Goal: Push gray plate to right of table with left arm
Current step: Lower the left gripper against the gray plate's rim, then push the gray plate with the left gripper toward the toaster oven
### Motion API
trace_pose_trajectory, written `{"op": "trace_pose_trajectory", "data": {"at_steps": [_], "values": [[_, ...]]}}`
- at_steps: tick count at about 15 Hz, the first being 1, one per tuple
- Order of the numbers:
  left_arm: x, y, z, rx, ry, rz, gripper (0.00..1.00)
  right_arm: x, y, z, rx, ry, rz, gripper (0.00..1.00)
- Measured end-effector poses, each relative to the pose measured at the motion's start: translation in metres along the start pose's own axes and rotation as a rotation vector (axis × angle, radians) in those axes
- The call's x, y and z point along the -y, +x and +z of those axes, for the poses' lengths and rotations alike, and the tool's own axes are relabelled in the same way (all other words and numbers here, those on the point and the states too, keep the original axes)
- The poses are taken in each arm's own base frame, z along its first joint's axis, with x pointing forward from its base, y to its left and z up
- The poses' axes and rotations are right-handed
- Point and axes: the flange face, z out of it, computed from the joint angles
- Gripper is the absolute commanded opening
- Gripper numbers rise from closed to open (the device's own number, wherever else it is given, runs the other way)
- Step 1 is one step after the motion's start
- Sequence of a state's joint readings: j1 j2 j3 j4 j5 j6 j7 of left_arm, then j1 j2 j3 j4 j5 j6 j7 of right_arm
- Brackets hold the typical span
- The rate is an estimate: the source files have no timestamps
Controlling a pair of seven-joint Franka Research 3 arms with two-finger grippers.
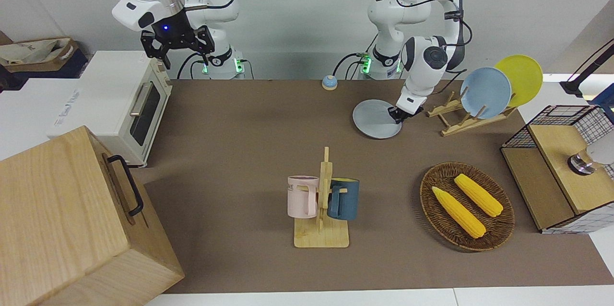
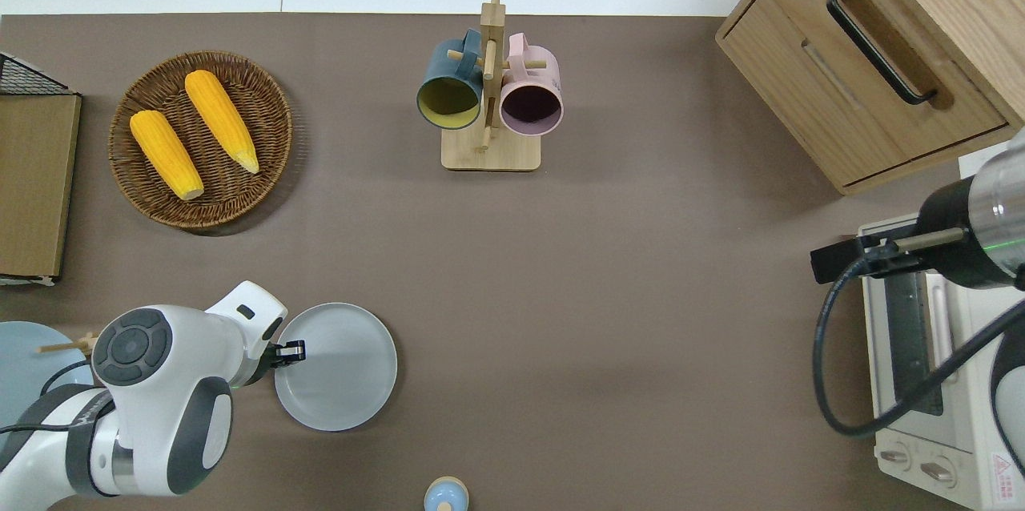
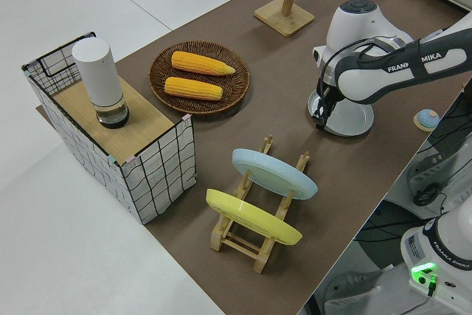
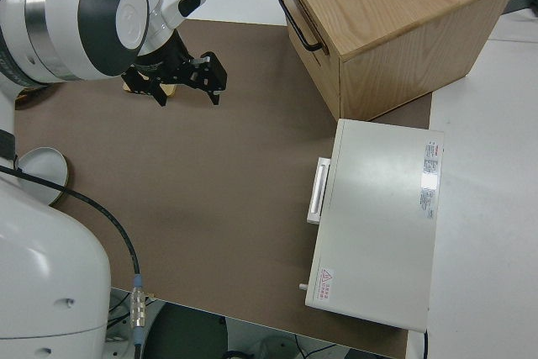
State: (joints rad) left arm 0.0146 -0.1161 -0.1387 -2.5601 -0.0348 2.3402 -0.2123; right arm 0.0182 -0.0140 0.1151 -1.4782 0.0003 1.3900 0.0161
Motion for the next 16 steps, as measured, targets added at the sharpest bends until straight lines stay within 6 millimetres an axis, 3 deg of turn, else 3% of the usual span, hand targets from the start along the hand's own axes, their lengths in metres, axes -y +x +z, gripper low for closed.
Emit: {"op": "trace_pose_trajectory", "data": {"at_steps": [8, 12, 16], "values": [[-0.009, 0.000, 0.000, 0.000, 0.002, -0.026, 0.00, 0.000, 0.000, 0.000, 0.000, 0.000, 0.000, 0.983], [-0.035, 0.003, -0.001, -0.007, 0.001, -0.074, 0.00, 0.000, 0.000, 0.000, 0.000, 0.000, 0.000, 0.983], [-0.090, 0.005, -0.002, -0.018, -0.001, -0.145, 0.00, 0.000, 0.000, 0.000, 0.000, 0.000, 0.000, 0.983]]}}
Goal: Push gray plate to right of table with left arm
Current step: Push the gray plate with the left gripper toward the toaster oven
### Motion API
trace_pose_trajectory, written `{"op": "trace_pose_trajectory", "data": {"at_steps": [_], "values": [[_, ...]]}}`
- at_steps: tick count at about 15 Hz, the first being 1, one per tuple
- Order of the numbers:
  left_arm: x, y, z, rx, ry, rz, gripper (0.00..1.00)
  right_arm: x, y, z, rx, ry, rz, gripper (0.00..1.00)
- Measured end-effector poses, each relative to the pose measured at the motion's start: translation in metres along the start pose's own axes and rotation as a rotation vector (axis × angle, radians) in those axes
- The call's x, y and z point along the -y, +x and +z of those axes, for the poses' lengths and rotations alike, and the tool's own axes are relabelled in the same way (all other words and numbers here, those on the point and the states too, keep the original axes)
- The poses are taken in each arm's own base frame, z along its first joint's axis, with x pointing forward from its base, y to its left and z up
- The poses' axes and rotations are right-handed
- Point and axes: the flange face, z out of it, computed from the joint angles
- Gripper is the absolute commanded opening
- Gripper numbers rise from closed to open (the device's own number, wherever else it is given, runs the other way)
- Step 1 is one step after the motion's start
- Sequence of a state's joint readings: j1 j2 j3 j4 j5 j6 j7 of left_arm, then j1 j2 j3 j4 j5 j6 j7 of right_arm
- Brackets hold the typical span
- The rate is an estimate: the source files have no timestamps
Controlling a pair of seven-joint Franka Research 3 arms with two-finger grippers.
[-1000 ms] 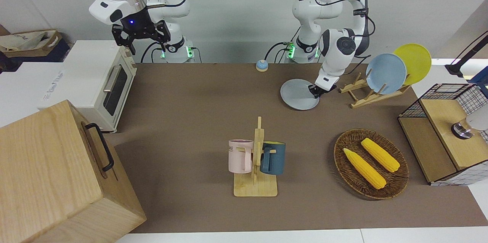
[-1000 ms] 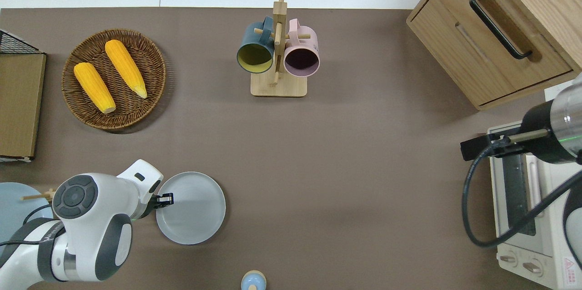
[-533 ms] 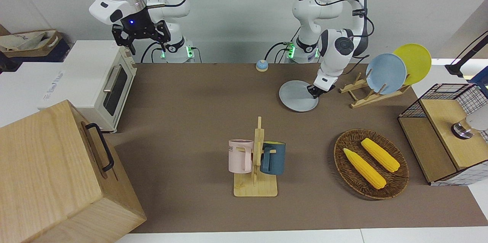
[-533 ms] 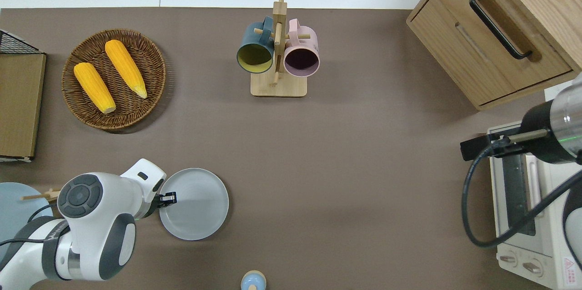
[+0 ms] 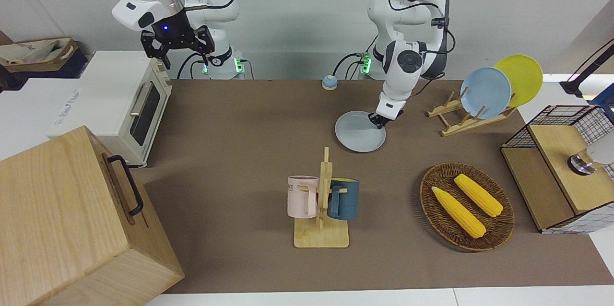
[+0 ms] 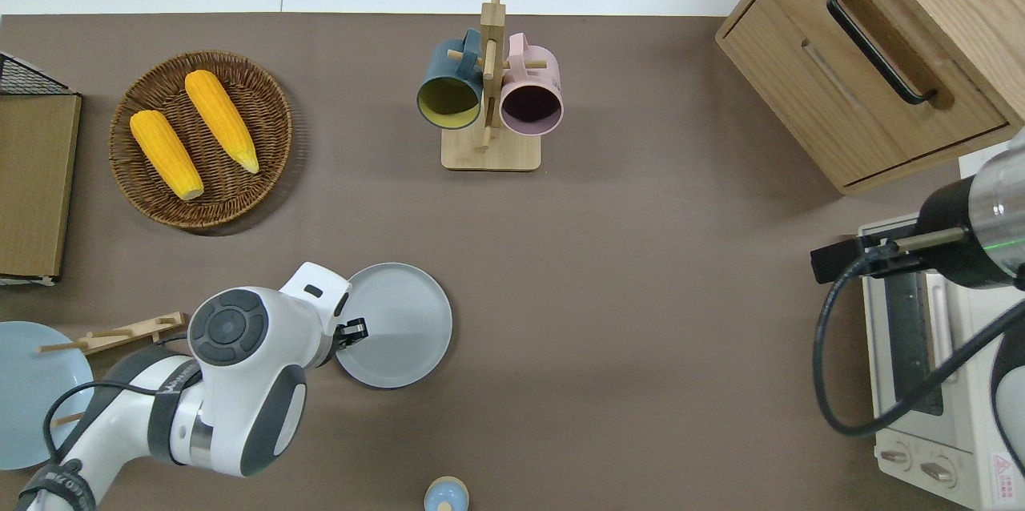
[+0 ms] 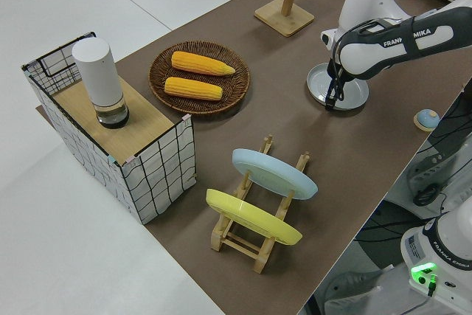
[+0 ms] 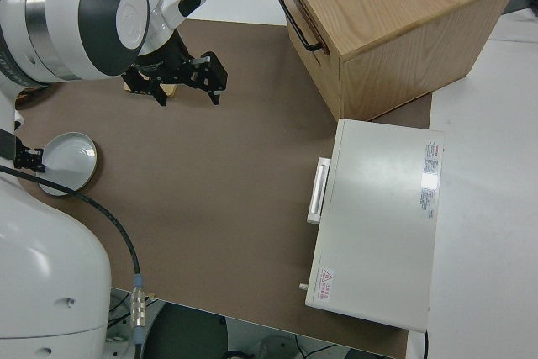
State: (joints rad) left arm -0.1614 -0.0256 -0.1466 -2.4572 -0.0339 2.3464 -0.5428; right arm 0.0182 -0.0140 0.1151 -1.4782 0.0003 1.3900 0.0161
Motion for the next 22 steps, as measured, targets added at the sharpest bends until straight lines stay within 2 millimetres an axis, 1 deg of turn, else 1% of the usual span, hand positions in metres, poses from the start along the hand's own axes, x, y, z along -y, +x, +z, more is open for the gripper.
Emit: {"op": "trace_pose_trajectory", "data": {"at_steps": [2, 3, 4, 6, 8, 9, 11, 12, 17, 19, 20, 21, 22], "values": [[-0.033, -0.009, 0.000, -0.005, -0.002, -0.033, 0.00, 0.000, 0.000, 0.000, 0.000, 0.000, 0.000, 0.983], [-0.056, -0.018, 0.000, -0.007, -0.002, -0.048, 0.00, 0.000, 0.000, 0.000, 0.000, 0.000, 0.000, 0.983], [-0.075, -0.027, 0.000, -0.010, -0.003, -0.064, 0.00, 0.000, 0.000, 0.000, 0.000, 0.000, 0.000, 0.983], [-0.109, -0.045, 0.001, -0.013, -0.005, -0.087, 0.00, 0.000, 0.000, 0.000, 0.000, 0.000, 0.000, 0.983], [-0.150, -0.069, 0.001, -0.017, -0.011, -0.115, 0.00, 0.000, 0.000, 0.000, 0.000, 0.000, 0.000, 0.983], [-0.166, -0.077, 0.002, -0.018, -0.015, -0.124, 0.00, 0.000, 0.000, 0.000, 0.000, 0.000, 0.000, 0.983], [-0.210, -0.100, 0.002, -0.019, -0.028, -0.147, 0.00, 0.000, 0.000, 0.000, 0.000, 0.000, 0.000, 0.983], [-0.225, -0.107, 0.002, -0.020, -0.034, -0.163, 0.00, 0.000, 0.000, 0.000, 0.000, 0.000, 0.000, 0.983], [-0.271, -0.129, 0.003, -0.021, -0.038, -0.200, 0.00, 0.000, 0.000, 0.000, 0.000, 0.000, 0.000, 0.983], [-0.281, -0.134, 0.002, -0.020, -0.039, -0.205, 0.00, 0.000, 0.000, 0.000, 0.000, 0.000, 0.000, 0.983], [-0.283, -0.134, 0.002, -0.018, -0.037, -0.206, 0.00, 0.000, 0.000, 0.000, 0.000, 0.000, 0.000, 0.983], [-0.284, -0.134, 0.002, -0.017, -0.034, -0.207, 0.18, 0.000, 0.000, 0.000, 0.000, 0.000, 0.000, 0.983], [-0.284, -0.134, 0.002, -0.018, -0.031, -0.204, 0.49, 0.000, 0.000, 0.000, 0.000, 0.000, 0.000, 0.983]]}}
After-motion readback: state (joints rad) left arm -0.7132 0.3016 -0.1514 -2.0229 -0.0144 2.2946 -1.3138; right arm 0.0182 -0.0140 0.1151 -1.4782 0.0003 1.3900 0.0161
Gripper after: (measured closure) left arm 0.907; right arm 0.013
